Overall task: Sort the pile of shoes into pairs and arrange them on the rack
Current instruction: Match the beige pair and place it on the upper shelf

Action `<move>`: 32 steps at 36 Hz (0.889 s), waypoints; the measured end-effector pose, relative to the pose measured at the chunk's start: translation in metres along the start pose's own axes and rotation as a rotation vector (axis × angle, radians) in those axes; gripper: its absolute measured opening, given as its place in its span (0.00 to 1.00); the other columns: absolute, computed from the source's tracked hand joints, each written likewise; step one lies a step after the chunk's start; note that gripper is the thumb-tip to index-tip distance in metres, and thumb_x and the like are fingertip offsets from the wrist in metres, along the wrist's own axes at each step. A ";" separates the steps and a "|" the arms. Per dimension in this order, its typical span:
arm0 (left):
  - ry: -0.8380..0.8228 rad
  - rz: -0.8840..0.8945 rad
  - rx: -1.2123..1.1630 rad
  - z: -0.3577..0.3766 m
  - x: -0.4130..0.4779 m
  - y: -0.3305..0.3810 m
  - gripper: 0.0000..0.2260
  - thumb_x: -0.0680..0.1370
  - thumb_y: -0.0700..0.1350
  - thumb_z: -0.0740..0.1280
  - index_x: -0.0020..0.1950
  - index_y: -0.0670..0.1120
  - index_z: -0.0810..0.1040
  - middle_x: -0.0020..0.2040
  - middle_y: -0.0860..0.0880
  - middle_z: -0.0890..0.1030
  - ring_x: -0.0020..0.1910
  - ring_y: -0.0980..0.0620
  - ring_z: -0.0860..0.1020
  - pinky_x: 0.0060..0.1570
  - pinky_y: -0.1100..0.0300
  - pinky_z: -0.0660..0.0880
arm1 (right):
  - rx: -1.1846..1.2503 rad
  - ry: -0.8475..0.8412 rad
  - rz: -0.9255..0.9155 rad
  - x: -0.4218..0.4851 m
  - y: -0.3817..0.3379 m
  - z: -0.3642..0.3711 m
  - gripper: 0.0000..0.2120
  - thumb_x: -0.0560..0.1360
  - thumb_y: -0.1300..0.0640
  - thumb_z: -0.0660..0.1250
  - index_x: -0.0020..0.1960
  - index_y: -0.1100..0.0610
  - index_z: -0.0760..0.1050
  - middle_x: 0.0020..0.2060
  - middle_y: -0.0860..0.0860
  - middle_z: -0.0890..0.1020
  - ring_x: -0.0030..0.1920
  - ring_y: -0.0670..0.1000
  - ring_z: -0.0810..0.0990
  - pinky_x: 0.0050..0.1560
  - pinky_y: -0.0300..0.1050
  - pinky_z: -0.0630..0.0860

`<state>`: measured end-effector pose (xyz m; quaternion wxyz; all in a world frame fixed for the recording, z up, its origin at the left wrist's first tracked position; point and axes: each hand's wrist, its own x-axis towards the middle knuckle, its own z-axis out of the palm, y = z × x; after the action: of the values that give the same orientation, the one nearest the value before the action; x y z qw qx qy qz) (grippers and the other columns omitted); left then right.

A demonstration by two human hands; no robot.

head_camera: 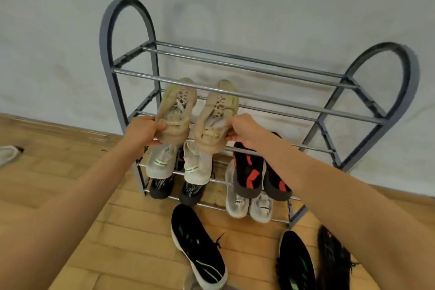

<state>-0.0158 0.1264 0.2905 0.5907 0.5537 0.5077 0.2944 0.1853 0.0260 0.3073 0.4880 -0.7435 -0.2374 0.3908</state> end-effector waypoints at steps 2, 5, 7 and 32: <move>0.020 -0.004 0.001 -0.006 0.007 0.001 0.09 0.76 0.35 0.66 0.56 0.40 0.76 0.43 0.45 0.79 0.41 0.48 0.78 0.26 0.63 0.79 | 0.017 -0.016 0.004 0.006 -0.002 0.010 0.05 0.78 0.68 0.56 0.49 0.63 0.71 0.37 0.57 0.74 0.35 0.52 0.74 0.34 0.43 0.76; 0.024 -0.023 0.011 -0.009 0.017 -0.001 0.09 0.76 0.35 0.65 0.56 0.41 0.76 0.44 0.44 0.79 0.41 0.47 0.78 0.34 0.57 0.78 | 0.032 -0.020 0.014 0.014 -0.005 0.023 0.06 0.77 0.68 0.56 0.49 0.63 0.71 0.38 0.57 0.75 0.35 0.52 0.74 0.32 0.43 0.75; 0.032 -0.033 0.024 -0.010 0.020 -0.002 0.09 0.77 0.36 0.65 0.57 0.39 0.76 0.49 0.41 0.78 0.46 0.44 0.77 0.35 0.56 0.76 | 0.025 -0.024 0.023 0.018 -0.008 0.030 0.06 0.78 0.66 0.57 0.52 0.63 0.71 0.39 0.57 0.75 0.35 0.52 0.74 0.32 0.43 0.75; 0.115 0.076 0.010 -0.013 0.031 -0.010 0.07 0.78 0.35 0.62 0.42 0.43 0.76 0.40 0.46 0.75 0.36 0.52 0.73 0.36 0.57 0.74 | 0.085 -0.032 0.073 0.034 -0.006 0.050 0.13 0.79 0.64 0.58 0.63 0.64 0.72 0.37 0.55 0.74 0.34 0.51 0.72 0.28 0.42 0.71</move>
<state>-0.0203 0.1571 0.2740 0.5461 0.5578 0.5209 0.3455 0.1646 0.0800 0.2900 0.5006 -0.7239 -0.2009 0.4301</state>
